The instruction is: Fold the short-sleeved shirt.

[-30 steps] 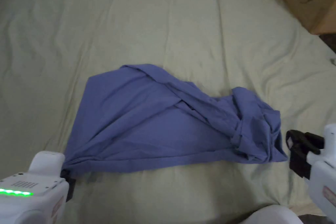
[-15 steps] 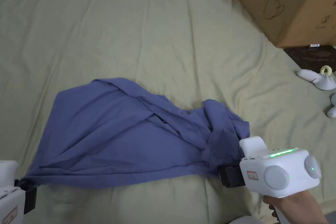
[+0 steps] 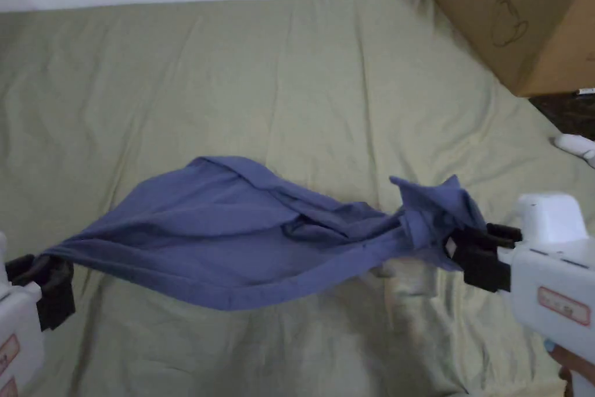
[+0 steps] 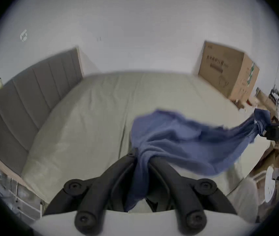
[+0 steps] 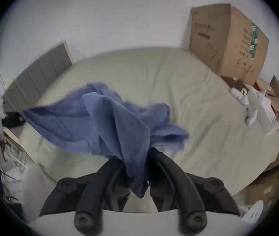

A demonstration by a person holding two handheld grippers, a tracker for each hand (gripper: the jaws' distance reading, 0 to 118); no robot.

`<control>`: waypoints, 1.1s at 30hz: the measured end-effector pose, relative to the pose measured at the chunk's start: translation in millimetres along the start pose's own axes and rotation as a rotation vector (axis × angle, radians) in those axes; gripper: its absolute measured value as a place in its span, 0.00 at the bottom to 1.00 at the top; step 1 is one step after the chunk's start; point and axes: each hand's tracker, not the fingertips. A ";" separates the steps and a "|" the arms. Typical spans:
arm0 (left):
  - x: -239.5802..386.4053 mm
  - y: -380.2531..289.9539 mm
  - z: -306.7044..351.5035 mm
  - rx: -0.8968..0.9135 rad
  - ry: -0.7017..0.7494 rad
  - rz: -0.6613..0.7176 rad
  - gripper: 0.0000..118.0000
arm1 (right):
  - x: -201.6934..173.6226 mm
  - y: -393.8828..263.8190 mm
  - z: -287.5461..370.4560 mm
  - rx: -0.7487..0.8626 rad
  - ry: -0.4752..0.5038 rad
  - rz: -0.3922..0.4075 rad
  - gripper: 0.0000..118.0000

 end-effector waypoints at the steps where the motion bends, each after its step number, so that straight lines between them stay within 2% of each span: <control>1: 1.5 17.2 17.3 0.065 -0.003 -0.009 0.02 | -3.2 18.2 17.6 0.053 0.020 0.000 0.16; 3: 2.9 53.1 48.0 0.172 -0.007 -0.031 0.02 | -10.3 54.2 52.6 0.188 0.061 -0.005 0.16; 7: 5.2 132.5 106.7 0.382 -0.037 -0.058 0.02 | -29.6 134.6 114.7 0.384 0.118 0.042 0.16; 13: 4.9 249.5 131.5 0.529 0.035 -0.178 0.02 | -40.0 248.1 140.6 0.485 0.106 0.078 0.16; 21: -14.5 417.0 51.2 0.452 0.094 -0.182 0.02 | -51.4 412.6 79.9 0.515 0.081 0.101 0.16; 23: 4.4 440.3 41.0 0.441 0.135 -0.185 0.02 | -52.8 452.7 57.4 0.513 0.071 0.094 0.16; 25: 1.6 469.3 15.7 0.445 0.139 -0.164 0.02 | -55.3 490.0 30.0 0.530 0.020 0.091 0.16; 26: -19.7 488.2 -8.0 0.447 0.153 -0.129 0.02 | -55.7 504.1 18.5 0.536 -0.008 0.083 0.16; 30: -36.4 505.1 -61.1 0.478 0.161 0.010 0.02 | -44.0 534.7 -26.0 0.576 -0.026 0.016 0.16; 33: -36.3 486.9 -106.2 0.463 0.180 -0.009 0.02 | -30.2 527.8 -63.1 0.551 -0.025 0.002 0.16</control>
